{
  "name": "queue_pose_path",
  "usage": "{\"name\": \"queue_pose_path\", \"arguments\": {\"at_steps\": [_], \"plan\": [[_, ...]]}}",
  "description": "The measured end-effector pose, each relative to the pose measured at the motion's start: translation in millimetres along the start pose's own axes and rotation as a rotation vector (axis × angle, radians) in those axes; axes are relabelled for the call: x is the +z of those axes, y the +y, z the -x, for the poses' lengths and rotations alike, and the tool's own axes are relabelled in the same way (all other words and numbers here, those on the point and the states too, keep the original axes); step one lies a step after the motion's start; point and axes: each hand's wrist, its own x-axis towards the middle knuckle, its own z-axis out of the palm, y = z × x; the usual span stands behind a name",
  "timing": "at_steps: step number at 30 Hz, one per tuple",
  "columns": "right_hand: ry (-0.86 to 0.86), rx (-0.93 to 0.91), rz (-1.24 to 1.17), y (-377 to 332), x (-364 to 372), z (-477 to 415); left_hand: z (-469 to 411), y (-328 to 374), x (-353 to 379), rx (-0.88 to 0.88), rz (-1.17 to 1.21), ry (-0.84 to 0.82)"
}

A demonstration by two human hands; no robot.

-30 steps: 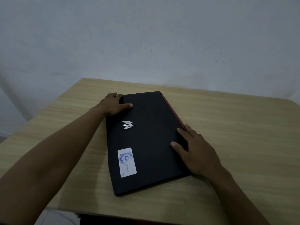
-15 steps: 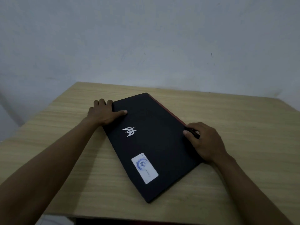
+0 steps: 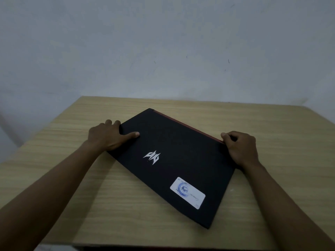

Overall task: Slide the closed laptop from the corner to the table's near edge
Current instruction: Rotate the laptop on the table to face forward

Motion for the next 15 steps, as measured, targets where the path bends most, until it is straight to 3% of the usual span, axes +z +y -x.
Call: {"name": "queue_pose_path", "arguments": {"at_steps": [8,15], "plan": [[0.089,0.137,-0.090,6.1,1.1,3.9,0.5,4.1,3.9,0.060,-0.014,0.046],[0.004,0.151,-0.092,3.6,0.7,25.1,-14.3,57.8,2.9,0.347,0.017,-0.020]]}}
